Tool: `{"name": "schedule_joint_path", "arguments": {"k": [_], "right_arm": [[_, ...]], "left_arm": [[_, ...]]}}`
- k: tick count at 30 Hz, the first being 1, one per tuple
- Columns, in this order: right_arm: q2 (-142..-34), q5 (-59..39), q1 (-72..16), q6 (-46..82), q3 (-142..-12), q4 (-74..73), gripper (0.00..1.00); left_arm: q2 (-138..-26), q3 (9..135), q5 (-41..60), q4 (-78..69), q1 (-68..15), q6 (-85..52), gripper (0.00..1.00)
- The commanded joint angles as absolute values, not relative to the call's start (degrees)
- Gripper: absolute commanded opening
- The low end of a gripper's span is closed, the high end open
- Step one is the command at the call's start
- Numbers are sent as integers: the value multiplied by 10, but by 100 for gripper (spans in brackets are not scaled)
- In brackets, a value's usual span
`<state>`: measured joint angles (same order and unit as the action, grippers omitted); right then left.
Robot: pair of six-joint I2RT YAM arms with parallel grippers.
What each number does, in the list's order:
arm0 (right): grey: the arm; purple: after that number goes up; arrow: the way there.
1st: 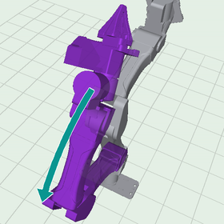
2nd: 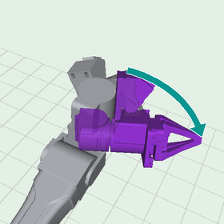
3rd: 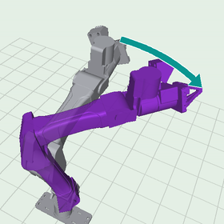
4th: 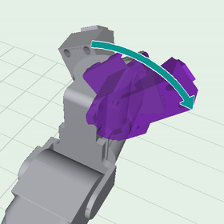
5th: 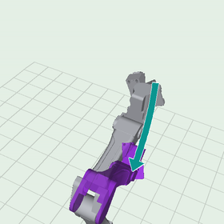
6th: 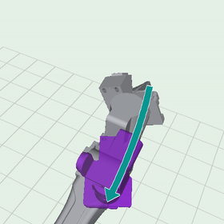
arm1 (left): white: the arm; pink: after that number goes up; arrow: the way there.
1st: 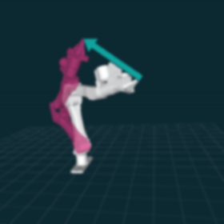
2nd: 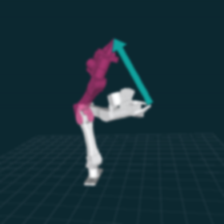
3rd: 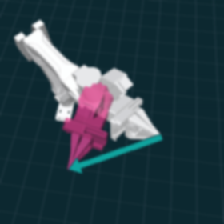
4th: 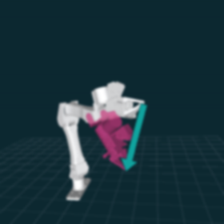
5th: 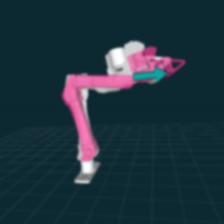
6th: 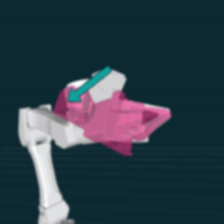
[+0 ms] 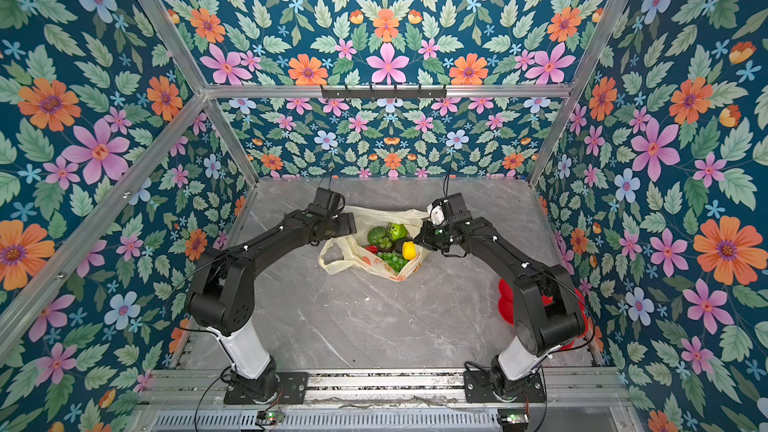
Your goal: Take the fake fruits out of the plastic bag
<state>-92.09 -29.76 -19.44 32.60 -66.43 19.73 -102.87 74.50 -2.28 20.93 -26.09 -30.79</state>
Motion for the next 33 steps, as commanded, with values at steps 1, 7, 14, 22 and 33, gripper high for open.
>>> {"name": "schedule_joint_path", "arguments": {"k": [1,7,14,22,33], "right_arm": [[-914,-297,-197,334,-664,180,0],[-908,-330,-190,347,-666,180,0],[-906,-436,-85,460,-600,73,0],[-933,-397,-104,403,-629,180,0],[-871,-155,-188,268,-696,374,58]], "left_arm": [[-1051,752,-35,223,-273,-331,91],[-1108,769,-47,235,-275,-325,61],[-1019,614,-27,131,-242,-307,8],[-964,582,20,94,-220,-288,0],[-1013,718,-10,174,-273,-255,0]]}}
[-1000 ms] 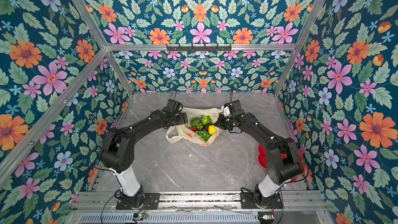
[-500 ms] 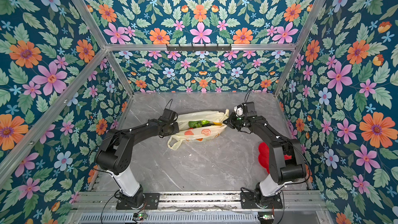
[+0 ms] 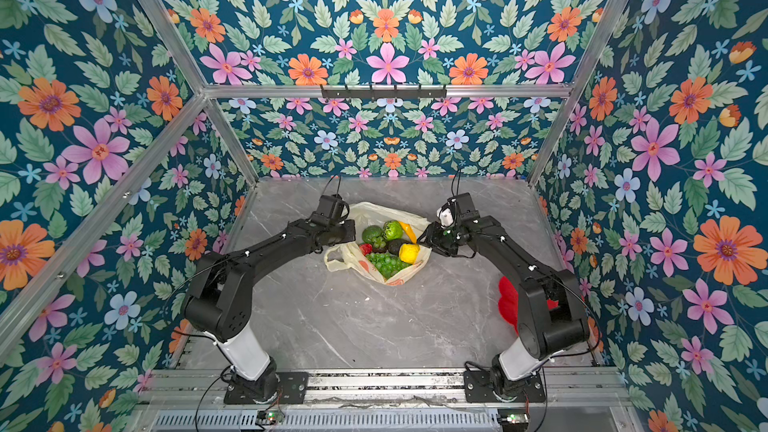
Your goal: Take the fake fruits out of the plastic bag
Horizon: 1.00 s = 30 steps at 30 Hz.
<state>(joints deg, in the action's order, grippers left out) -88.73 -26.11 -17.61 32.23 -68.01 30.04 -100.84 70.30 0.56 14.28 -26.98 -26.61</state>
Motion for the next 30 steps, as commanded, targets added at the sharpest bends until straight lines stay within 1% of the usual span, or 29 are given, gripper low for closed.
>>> {"name": "schedule_joint_path", "arguments": {"k": [1,3,7,11,13,15,18,20,25,30], "right_arm": [[-862,-110,-201,252,-707,395,62],[-849,-29,-231,216,-733,429,67],[-828,112,-314,136,-780,468,71],[-841,205,-395,65,-826,480,73],[-854,212,-420,32,-832,457,76],[-879,201,-423,17,-844,442,77],[-929,222,-421,-20,-861,407,80],[-978,237,-410,-47,-880,387,82],[-1064,240,-384,-68,-935,379,82],[-1141,287,-356,-75,-984,386,82]], "left_arm": [[-1016,722,-12,179,-272,-255,0],[-1021,731,-19,191,-272,-256,0],[-1032,752,-19,212,-272,-256,0],[-1038,765,-19,220,-273,-256,0],[-1040,768,-17,221,-273,-256,0],[-1041,770,-14,221,-273,-256,0],[-1041,770,-12,220,-272,-256,0],[-1042,773,-10,219,-273,-258,0],[-1042,773,2,210,-273,-261,0],[-1032,759,10,200,-273,-255,0]]}}
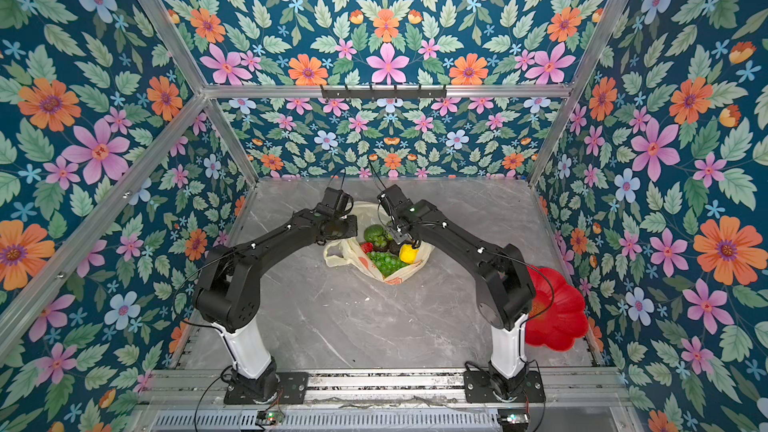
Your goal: Take the fake fruits out of the plastic bag
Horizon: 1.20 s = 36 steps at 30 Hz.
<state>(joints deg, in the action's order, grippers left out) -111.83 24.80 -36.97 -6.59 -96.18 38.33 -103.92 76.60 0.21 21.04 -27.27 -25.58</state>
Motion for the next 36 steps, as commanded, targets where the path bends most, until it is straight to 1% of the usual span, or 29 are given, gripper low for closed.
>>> {"name": "schedule_joint_path", "arguments": {"k": [1,5,7,10,12,14,18,19,20,23,27,30,32,33,35,36], "right_arm": [[-1159,281,-348,-67,-1002,404,82],[-1191,209,-346,-66,-1015,418,82],[-1208,214,-345,-60,-1022,424,81],[-1223,221,-343,-54,-1030,433,76],[-1221,215,-336,-44,-1030,436,64],[-1212,202,-323,-27,-1028,440,51],[-1173,172,-299,-8,-997,421,15],[-1158,150,-293,-3,-986,413,6],[-1142,112,-286,1,-971,403,0],[-1102,-7,-269,26,-933,366,0],[-1096,-92,-250,89,-929,365,0],[-1096,-188,-207,169,-918,341,0],[-1092,-255,-182,217,-896,293,0],[-1091,-268,-177,232,-893,280,0],[-1097,-267,-177,239,-905,281,0],[-1101,-267,-177,241,-912,285,0]], "left_arm": [[-1024,747,15,187,-272,-254,0],[-1008,711,34,154,-262,-261,0],[-1005,704,39,148,-259,-262,0],[-1002,697,43,140,-253,-264,0],[-1002,695,44,139,-249,-265,0],[-1001,690,42,137,-241,-265,0],[-989,659,61,114,-212,-267,0],[-986,647,68,105,-201,-270,0],[-984,638,78,97,-191,-272,0],[-983,622,92,92,-166,-271,0],[-984,612,98,91,-152,-258,0],[-995,618,96,102,-152,-247,1],[-998,620,107,100,-154,-245,6],[-997,620,109,99,-157,-245,9],[-992,623,98,103,-166,-242,18],[-989,626,86,110,-171,-240,24]]}}
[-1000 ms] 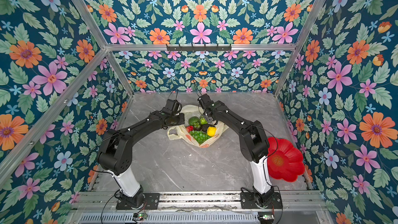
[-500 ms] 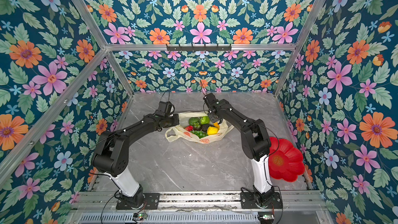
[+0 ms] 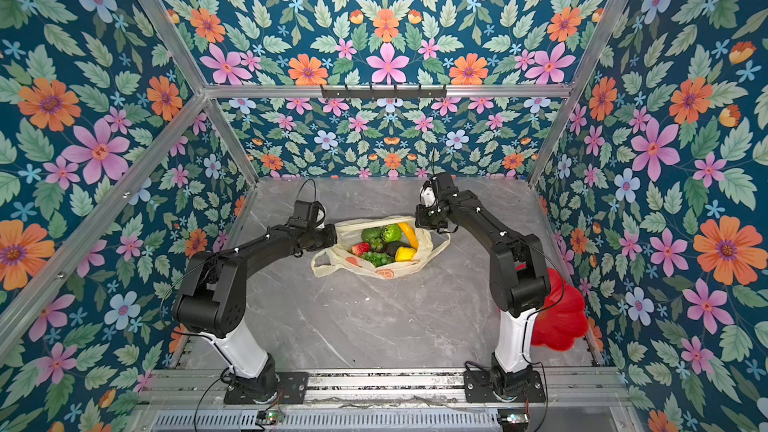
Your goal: Take the fake fruits out of the plastic bag
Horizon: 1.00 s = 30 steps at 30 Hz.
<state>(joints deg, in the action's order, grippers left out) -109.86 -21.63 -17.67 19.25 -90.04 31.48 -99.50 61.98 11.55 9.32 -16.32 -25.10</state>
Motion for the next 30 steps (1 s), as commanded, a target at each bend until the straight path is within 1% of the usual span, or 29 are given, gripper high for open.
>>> {"name": "schedule_joint_path", "arguments": {"k": [1,4,5,7,10,14,16,17,22,26,28,30], "right_arm": [[-1104,-267,-177,247,-918,287,0],[-1107,-262,-177,261,-920,285,0],[-1105,-262,-178,263,-916,281,0],[-1100,-259,-181,265,-909,275,0],[-1090,-251,-188,266,-897,268,0],[-1083,-249,-189,274,-887,260,0],[-1080,-249,-183,286,-885,253,0],[-1078,-255,-179,294,-883,244,0],[-1092,-295,-147,339,-885,196,0],[-1130,-330,-142,357,-923,179,0],[-1150,-336,-156,353,-959,193,0],[-1170,-320,-173,344,-997,218,0]], "left_arm": [[-984,630,69,121,-177,-239,33],[-960,630,18,147,-195,-246,54],[-951,626,9,155,-199,-253,59],[-941,625,8,173,-207,-262,63],[-944,623,28,189,-224,-275,67],[-970,614,34,197,-237,-295,67],[-977,598,34,186,-237,-297,64],[-974,584,40,171,-236,-292,60],[-938,521,22,125,-235,-270,29],[-907,469,8,88,-231,-272,4],[-905,466,22,79,-229,-281,0],[-905,469,39,64,-229,-289,0]]}}
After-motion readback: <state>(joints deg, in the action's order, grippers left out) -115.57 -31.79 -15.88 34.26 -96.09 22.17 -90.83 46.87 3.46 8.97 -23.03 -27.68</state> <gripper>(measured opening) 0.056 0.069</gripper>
